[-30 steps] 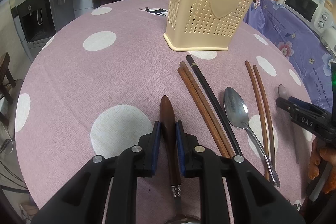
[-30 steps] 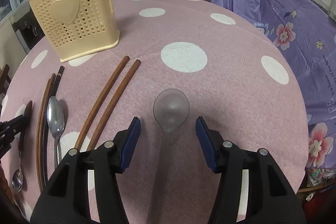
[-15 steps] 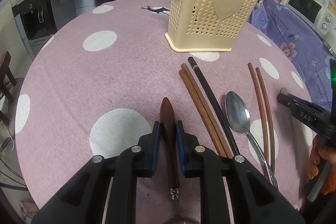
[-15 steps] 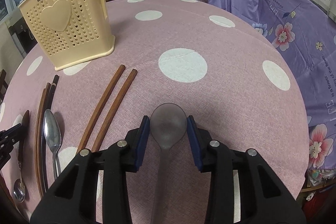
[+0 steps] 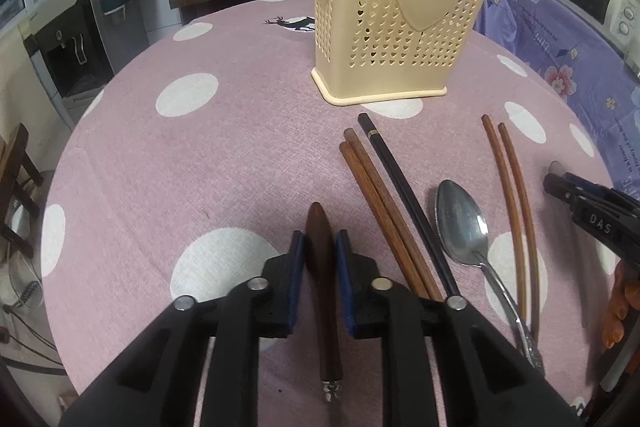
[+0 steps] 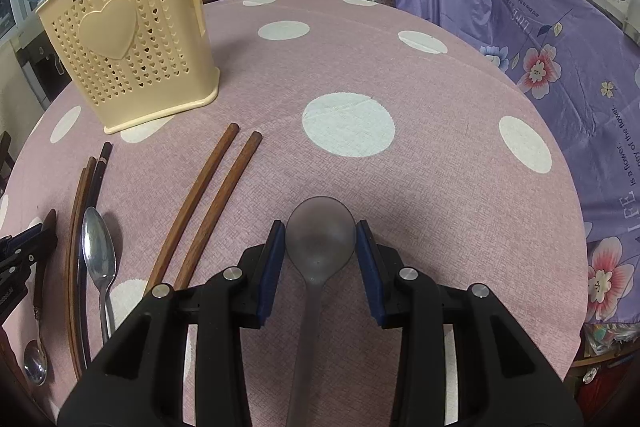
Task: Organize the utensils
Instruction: 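Lift both held spoons and lower them into the beige basket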
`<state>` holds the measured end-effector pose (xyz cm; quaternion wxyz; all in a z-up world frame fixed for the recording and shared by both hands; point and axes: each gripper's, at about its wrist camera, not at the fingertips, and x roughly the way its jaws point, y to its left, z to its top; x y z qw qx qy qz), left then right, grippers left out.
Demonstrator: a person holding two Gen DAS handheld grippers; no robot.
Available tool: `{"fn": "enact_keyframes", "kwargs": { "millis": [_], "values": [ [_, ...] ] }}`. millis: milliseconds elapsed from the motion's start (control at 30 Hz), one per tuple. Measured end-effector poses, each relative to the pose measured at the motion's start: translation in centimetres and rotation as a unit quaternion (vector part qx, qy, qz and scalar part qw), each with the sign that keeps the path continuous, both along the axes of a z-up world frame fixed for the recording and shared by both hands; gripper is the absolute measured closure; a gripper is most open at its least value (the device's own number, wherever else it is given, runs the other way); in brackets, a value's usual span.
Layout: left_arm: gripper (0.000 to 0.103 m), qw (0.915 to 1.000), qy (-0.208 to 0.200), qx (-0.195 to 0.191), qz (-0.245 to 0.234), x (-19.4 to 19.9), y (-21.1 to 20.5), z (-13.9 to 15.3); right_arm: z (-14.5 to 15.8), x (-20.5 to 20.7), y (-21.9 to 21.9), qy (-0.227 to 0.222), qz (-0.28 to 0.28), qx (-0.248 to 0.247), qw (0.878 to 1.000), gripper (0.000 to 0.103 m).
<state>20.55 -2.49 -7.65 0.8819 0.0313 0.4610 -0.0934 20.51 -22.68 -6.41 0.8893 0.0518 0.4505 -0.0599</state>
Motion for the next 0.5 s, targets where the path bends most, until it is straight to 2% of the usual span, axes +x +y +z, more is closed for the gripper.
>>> {"fn": "enact_keyframes", "kwargs": {
  "millis": [233,333,500],
  "values": [
    [0.087,0.9999,-0.005,-0.013,0.004,0.4,0.3,0.8,0.2,-0.3,-0.3,-0.009,-0.001,0.024,1.0,0.066],
    [0.087,0.9989,-0.029,-0.036,0.005,-0.3,1.1,2.7,1.5,-1.2,-0.6,-0.035,0.006,0.043,0.998,0.066],
    [0.087,0.9944,-0.081,-0.068,0.001,-2.3,2.5,7.1,5.2,-3.1,-0.8,-0.086,0.027,0.071,0.993,0.066]
  ]
}}
